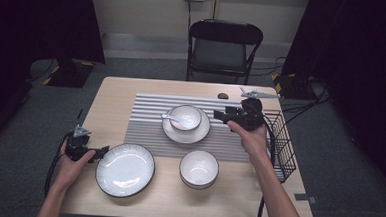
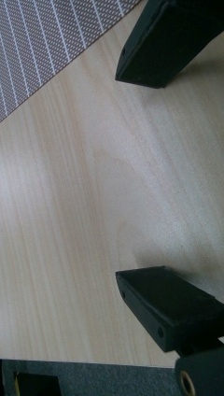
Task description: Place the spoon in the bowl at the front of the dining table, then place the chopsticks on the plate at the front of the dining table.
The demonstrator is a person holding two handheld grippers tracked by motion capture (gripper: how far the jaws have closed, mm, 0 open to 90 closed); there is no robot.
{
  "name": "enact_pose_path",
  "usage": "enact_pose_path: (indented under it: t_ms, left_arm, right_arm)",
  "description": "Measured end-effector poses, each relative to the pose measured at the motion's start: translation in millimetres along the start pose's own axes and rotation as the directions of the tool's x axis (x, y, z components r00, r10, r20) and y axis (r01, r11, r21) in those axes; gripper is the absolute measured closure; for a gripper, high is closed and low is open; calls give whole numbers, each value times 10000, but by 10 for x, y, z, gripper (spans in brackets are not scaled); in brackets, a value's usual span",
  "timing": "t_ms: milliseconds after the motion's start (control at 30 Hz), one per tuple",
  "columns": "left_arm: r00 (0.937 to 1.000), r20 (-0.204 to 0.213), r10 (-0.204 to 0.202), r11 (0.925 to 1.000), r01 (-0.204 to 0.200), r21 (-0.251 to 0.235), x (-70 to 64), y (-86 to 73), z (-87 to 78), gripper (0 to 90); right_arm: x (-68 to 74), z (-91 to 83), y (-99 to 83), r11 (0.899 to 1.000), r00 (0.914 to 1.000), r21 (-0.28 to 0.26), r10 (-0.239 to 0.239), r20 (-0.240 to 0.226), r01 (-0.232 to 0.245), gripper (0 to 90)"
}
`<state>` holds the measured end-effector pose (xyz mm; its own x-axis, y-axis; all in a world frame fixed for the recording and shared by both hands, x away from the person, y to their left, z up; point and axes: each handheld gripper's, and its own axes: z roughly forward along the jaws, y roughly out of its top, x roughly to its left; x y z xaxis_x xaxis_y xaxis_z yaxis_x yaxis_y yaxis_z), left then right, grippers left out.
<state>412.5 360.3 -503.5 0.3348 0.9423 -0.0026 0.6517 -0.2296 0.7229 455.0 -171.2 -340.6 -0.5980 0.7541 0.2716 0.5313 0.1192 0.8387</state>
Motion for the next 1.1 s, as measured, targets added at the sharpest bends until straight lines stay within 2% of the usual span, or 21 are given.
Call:
enact_pose_path:
  t_ms: [167, 333, 633, 700, 967, 1100]
  left_arm:
    - [10000, 4, -10, 10000, 10, -7, 0, 0, 1, 50]
    - [10000, 19, -4, 10000, 4, -8, 2, 1, 1, 50]
    - [10000, 32, -1, 10000, 1, -11, 3, 1, 2, 49]
    - [10000, 35, 16, 10000, -16, -20, 5, 2, 3, 49]
    - [9999, 127, 70, 10000, -70, 0, 17, 8, 11, 42]
    - [9999, 103, 101, 9999, -102, 27, 22, 12, 14, 39]
  right_arm:
    - [-102, -101, -24, 9998, 9996, -103, 183, 215, -181, 399]
    - [-209, -183, -44, 9988, 9993, -340, 346, 170, -340, 407]
    - [-315, -206, -76, 9985, 9969, -243, 498, 611, -483, 405]
    - [-337, -205, -92, 9993, 9962, -251, 312, 818, -293, 436]
    - [-397, -237, -80, 9987, 9957, 151, 478, 791, -491, 392]
    - [-447, -290, -63, 9978, 9939, 120, 644, 896, -657, 376]
